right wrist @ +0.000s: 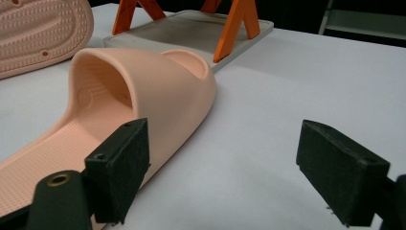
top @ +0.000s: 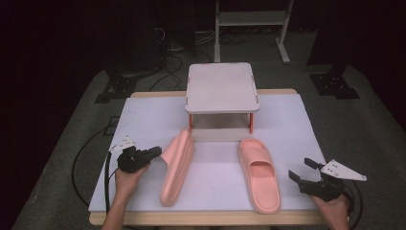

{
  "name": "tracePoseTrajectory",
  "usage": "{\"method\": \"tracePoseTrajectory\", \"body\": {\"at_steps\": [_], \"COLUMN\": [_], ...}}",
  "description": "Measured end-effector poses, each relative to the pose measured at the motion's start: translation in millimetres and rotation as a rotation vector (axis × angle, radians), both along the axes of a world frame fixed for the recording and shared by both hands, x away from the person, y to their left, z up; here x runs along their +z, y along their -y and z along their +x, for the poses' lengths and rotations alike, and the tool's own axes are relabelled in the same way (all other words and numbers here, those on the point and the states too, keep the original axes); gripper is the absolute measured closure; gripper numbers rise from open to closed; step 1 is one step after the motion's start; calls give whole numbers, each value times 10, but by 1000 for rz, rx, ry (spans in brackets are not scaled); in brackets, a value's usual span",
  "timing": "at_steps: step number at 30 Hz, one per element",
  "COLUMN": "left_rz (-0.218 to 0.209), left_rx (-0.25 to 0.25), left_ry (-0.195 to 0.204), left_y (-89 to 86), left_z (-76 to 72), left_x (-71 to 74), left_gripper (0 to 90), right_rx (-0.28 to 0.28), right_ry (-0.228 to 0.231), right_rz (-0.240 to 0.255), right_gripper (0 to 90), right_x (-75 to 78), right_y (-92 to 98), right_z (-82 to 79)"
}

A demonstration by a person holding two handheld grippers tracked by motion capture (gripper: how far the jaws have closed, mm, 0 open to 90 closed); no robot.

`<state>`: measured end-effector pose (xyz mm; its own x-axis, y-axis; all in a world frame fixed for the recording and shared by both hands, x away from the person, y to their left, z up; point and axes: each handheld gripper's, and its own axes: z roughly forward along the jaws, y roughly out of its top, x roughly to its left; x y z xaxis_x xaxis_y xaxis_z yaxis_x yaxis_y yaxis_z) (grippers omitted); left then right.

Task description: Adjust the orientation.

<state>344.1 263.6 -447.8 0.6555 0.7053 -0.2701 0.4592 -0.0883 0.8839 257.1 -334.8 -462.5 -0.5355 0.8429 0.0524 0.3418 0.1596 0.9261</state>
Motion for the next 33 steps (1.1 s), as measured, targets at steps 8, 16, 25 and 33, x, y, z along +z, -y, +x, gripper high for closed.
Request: {"method": "tracePoseTrajectory", "body": {"at_steps": [8, 16, 25, 33], "left_rz": [-9, 1, 34, 51], "left_rx": [-12, -21, -61, -98], "left_ry": [21, 32, 16, 20], "left_y": [64, 173, 360, 468], "left_z": [-23, -33, -24, -50], "left_x": [56, 121, 86, 91], "left_gripper": [784, 765, 746, 719], "right_rx": [-6, -10, -13, -5], "right_ry": [-1, 0, 5, -8], "right_rz": [2, 2, 8, 6], "right_gripper": [184, 185, 184, 184], "right_x": [-2, -1, 0, -9], "right_y": [8, 32, 57, 56], "right_z": [0, 1, 0, 2]}}
